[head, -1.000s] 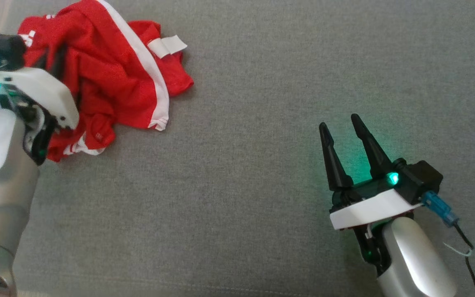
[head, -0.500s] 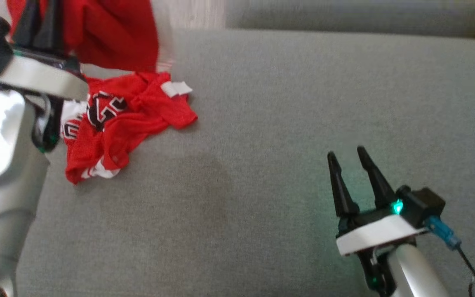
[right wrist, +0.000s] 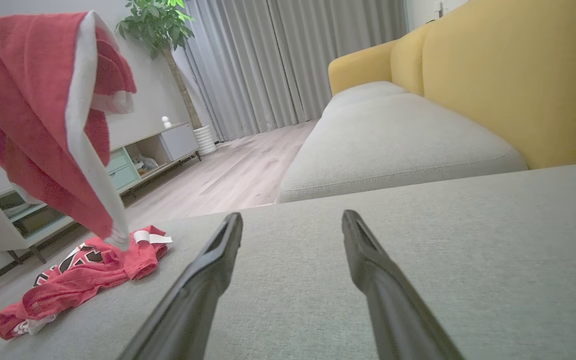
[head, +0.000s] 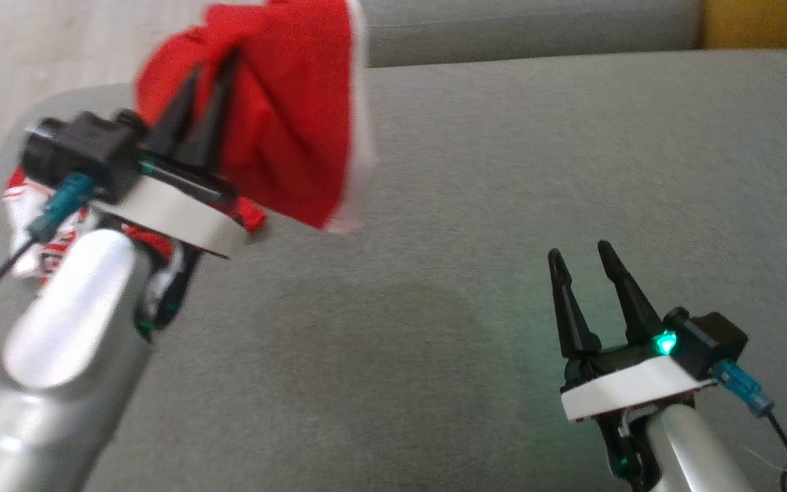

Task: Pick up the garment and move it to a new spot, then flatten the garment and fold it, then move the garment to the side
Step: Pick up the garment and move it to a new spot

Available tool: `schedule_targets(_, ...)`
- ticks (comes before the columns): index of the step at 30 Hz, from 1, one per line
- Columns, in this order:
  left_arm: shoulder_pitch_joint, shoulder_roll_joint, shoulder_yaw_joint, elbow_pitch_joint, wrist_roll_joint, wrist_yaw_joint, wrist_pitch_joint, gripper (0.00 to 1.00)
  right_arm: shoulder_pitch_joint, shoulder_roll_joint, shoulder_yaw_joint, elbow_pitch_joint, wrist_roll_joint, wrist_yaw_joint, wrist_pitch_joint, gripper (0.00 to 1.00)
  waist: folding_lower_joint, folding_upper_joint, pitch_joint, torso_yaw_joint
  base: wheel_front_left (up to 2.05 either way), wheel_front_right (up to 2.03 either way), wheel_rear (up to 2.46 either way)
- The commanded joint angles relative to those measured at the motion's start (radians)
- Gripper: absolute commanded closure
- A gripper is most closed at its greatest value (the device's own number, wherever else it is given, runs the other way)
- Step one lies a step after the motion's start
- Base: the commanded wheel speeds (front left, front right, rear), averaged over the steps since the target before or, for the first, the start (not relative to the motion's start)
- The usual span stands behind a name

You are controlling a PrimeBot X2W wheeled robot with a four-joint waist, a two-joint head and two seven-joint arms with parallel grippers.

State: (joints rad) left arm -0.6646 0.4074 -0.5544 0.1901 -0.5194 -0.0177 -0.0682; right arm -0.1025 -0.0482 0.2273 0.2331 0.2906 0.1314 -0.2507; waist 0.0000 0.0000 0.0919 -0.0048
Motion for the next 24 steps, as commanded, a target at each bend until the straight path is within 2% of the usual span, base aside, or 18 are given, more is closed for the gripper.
schedule_targets(1,-0.034,0.02,0.034,-0.038,0.003,0.003,0.004,1.0,-0.047,-0.002,0.022,-0.04,0.004,-0.001,-0.011,0.0,0.0,0.0,0.028,-0.052,0.0,0.0,0.0)
schedule_targets(5,-0.04,-0.018,-0.008,-0.053,0.012,0.001,0.019,1.0,-0.063,-0.002,0.038,-0.064,0.005,-0.001,-0.011,0.0,0.0,0.0,0.07,-0.143,0.0,0.0,0.0)
schedule_targets(9,-0.067,-0.054,-0.052,-0.034,0.022,-0.022,0.027,1.0,-0.078,-0.002,0.048,-0.102,0.014,-0.001,-0.011,0.0,0.0,0.0,0.121,-0.243,0.0,0.0,0.0)
schedule_targets(15,-0.118,-0.101,-0.118,0.064,0.046,-0.052,0.042,1.0,-0.095,-0.002,0.062,-0.149,0.047,-0.001,-0.011,0.0,0.0,0.0,0.188,-0.368,0.0,0.0,0.0)
schedule_targets(16,-0.124,-0.105,-0.135,0.09,0.051,-0.061,0.049,0.66,-0.095,-0.002,0.065,-0.154,0.053,-0.001,-0.011,0.0,0.0,0.0,0.195,-0.381,0.0,0.0,0.0)
schedule_targets(17,-0.13,-0.109,-0.143,0.114,0.053,-0.066,0.047,0.0,-0.096,-0.002,0.068,-0.159,0.058,-0.001,-0.011,0.0,0.0,0.0,0.202,-0.394,0.0,0.0,0.0)
schedule_targets(20,-0.144,-0.119,-0.158,0.174,0.067,-0.07,0.024,0.0,-0.093,-0.002,0.067,-0.17,0.071,-0.001,-0.011,0.0,0.0,0.0,0.216,-0.41,0.0,0.0,0.0)
schedule_targets(24,-0.153,-0.124,-0.156,0.224,0.079,-0.061,-0.025,0.0,-0.09,-0.002,0.059,-0.175,0.075,-0.001,-0.011,0.0,0.0,0.0,0.216,-0.388,0.0,0.0,0.0)
